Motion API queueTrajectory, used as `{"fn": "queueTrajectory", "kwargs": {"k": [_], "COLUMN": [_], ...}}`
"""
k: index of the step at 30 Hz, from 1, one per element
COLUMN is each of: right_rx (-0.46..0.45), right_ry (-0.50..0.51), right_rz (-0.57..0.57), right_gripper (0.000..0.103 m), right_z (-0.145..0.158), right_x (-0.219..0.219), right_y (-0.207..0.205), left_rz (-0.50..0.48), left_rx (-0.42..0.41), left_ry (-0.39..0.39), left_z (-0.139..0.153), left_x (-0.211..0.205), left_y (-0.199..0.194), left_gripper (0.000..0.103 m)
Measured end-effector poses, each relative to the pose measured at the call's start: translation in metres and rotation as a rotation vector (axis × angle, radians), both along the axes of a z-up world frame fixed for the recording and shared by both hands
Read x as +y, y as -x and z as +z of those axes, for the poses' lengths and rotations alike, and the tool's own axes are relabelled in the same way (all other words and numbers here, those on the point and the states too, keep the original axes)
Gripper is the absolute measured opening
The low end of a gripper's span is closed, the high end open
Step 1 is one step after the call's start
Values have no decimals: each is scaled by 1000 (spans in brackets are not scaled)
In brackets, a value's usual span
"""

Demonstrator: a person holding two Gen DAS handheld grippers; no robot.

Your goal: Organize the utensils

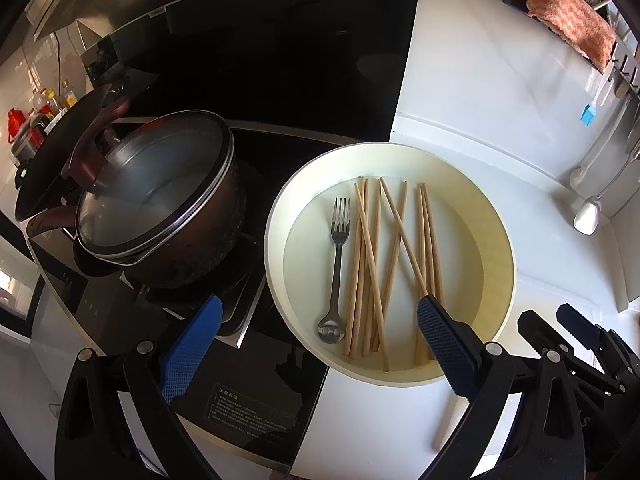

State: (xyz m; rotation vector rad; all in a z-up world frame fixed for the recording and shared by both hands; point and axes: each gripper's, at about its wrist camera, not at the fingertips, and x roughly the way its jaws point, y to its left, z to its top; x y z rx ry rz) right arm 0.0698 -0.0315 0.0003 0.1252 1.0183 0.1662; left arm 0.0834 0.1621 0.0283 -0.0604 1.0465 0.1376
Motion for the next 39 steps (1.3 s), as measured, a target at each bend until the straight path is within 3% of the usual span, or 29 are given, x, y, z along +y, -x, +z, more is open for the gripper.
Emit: {"fn": "queueTrajectory", "kwargs": {"k": [22,39], "right_rx": [-18,-15], "right_ry": [4,12], "right_rz": [21,15], "right_gripper": [64,64], "right_z": [9,10], "right_x": [2,4], "right_y": [5,2], "left_rz": [-3,-27], "left_rx": [-30,-22], "left_ry": [-27,-1], "left_z": [16,14], "left_x": [-2,0], "left_y": [4,-2], "left_gripper": [96,96]}}
